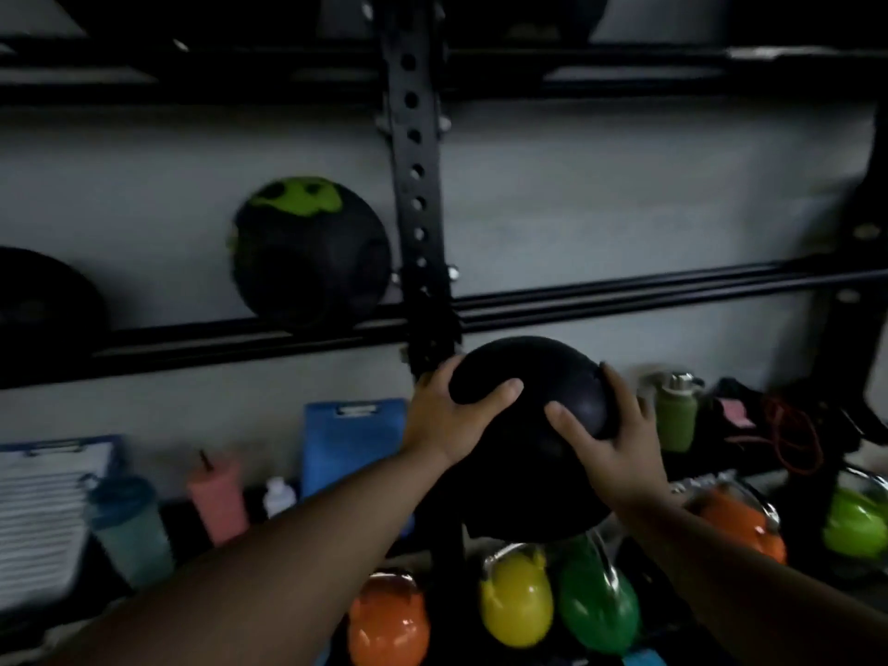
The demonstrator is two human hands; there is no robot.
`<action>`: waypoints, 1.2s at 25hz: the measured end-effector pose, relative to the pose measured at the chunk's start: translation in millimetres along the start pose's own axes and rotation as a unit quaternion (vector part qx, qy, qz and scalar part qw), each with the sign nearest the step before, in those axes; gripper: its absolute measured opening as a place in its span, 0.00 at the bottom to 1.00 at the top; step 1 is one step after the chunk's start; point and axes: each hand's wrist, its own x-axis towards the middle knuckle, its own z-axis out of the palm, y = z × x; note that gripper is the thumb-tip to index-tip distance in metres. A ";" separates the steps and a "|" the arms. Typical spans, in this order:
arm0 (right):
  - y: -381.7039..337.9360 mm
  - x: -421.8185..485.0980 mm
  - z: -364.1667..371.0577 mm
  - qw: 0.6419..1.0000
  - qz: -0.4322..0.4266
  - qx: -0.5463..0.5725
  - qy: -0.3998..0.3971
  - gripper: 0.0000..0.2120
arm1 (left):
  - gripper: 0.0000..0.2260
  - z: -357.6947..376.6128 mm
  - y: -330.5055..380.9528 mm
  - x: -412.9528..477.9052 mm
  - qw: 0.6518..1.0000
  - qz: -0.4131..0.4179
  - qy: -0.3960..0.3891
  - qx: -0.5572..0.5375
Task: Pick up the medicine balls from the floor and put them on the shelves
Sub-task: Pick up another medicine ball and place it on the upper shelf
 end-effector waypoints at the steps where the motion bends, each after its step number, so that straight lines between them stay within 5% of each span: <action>1: -30.7 6.8 10.0 1.000 -0.019 0.014 -0.009 0.55 | 0.51 -28.7 20.0 4.5 1.000 0.013 0.027 0.004; 13: -318.3 10.7 206.4 0.969 -0.187 0.114 -0.113 0.56 | 0.46 -367.6 111.6 14.1 0.973 0.088 0.211 0.025; 18: -451.2 5.5 310.6 0.949 -0.256 0.151 -0.105 0.56 | 0.32 -522.0 138.9 32.2 0.944 0.147 0.295 0.020; 21: -533.5 12.5 358.1 0.930 -0.303 0.185 -0.093 0.57 | 0.39 -604.6 173.0 46.9 0.925 0.196 0.323 0.045; 25: -633.9 29.3 415.1 0.909 -0.357 0.204 -0.066 0.59 | 0.26 -697.6 212.6 71.2 0.905 0.244 0.345 0.045; 30: -702.9 59.3 482.9 0.900 -0.376 0.207 -0.072 0.64 | 0.30 -768.0 219.6 116.2 0.901 0.246 0.357 0.039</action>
